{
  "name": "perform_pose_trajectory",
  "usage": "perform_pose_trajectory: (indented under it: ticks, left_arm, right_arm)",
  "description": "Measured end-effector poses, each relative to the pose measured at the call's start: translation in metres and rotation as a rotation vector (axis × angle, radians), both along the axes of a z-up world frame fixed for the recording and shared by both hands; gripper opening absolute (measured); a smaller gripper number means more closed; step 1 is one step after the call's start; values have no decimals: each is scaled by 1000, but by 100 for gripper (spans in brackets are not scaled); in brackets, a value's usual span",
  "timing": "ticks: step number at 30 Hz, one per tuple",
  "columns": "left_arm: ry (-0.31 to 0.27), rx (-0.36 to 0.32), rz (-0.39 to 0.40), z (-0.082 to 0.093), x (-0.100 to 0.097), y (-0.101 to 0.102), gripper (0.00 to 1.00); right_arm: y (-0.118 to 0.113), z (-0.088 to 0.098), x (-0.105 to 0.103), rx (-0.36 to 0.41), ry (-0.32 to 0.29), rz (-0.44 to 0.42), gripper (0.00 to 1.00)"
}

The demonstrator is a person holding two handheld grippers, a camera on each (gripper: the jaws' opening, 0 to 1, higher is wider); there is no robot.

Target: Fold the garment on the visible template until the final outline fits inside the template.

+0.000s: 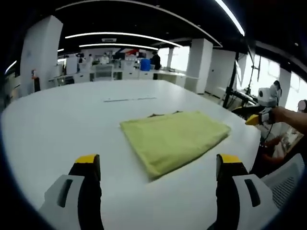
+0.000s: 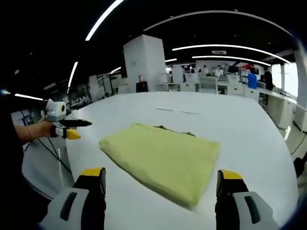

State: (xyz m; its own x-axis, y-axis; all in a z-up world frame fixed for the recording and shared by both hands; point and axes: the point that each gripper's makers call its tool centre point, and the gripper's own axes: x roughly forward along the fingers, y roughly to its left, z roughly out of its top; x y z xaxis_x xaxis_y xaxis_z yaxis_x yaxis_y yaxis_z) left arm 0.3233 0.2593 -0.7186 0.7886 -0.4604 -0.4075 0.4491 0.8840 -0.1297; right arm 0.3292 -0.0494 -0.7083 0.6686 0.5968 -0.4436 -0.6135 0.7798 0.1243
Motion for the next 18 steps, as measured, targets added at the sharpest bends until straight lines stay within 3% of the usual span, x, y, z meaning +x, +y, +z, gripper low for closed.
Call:
perform_pose_trajectory:
  ticks: [18]
  left_arm:
    - [9,42,-16,3,-10,1,96]
  right_arm:
    - [-4,-6,-4,-39,26,-1,93]
